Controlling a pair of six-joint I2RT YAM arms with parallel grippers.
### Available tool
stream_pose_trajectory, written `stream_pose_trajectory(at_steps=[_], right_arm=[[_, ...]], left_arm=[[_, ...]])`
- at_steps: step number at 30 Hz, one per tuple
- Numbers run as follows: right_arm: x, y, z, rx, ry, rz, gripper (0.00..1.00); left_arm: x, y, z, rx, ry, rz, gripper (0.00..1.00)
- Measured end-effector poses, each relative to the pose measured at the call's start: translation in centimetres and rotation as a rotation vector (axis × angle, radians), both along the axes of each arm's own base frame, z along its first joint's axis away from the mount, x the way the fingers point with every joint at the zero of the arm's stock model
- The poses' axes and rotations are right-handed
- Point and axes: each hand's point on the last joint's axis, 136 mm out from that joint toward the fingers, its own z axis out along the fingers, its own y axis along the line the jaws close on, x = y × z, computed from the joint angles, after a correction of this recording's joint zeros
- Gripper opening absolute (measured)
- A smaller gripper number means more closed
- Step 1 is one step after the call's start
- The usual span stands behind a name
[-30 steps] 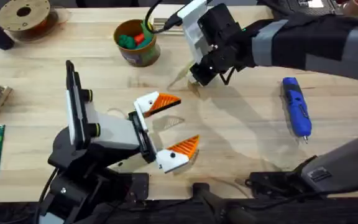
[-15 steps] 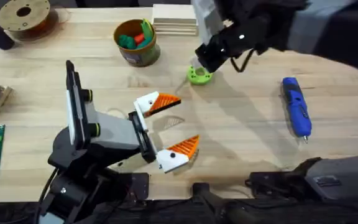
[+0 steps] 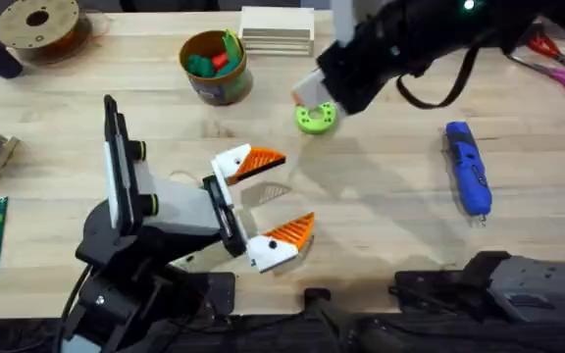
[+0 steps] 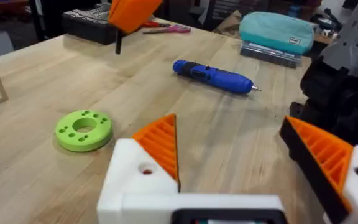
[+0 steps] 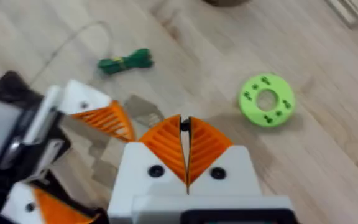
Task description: Pick up the gripper from the table and insert it into the empty holder that is missing its gripper. Then pick up a screw, insert it into the mounting hole, and use the screwdriver to tighten it. Finally, clean up the table by picking up the vegetable and placing it into the bucket.
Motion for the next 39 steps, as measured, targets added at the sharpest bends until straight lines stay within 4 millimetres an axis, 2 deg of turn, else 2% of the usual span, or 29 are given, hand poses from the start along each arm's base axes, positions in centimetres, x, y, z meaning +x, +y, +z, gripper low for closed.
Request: stream_pose_trajectory(at_steps=[5, 11, 15, 22, 29, 36, 39], right_arm=[[-2.8, 2.8, 1.4, 0.038, 0.013, 0.071, 0.008], [-5.1, 4.4, 1.3, 0.048, 0.048, 0.106, 0.007], [-6.1, 5.5, 0.6, 0.038, 0.078, 0.124, 0.007], [-7.1, 7.4, -0.5, 0.03, 0.095, 0.164, 0.007], [-7.3, 7.8, -0.5, 0.035, 0.094, 0.171, 0.007], [-7.0, 8.3, -1.9, 0.007, 0.117, 0.17, 0.007], [-6.9, 8.5, -2.0, 0.01, 0.114, 0.17, 0.007]], left_arm=[[0.0, 0.0, 0.0, 0.0, 0.0, 0.0, 0.987], [0.0, 0.0, 0.0, 0.0, 0.0, 0.0, 0.987], [0.0, 0.0, 0.0, 0.0, 0.0, 0.0, 0.987], [0.0, 0.0, 0.0, 0.0, 0.0, 0.0, 0.987], [0.0, 0.0, 0.0, 0.0, 0.0, 0.0, 0.987], [0.0, 0.0, 0.0, -0.001, 0.002, 0.0, 0.987], [0.0, 0.0, 0.0, -0.001, 0.005, 0.0, 0.987]])
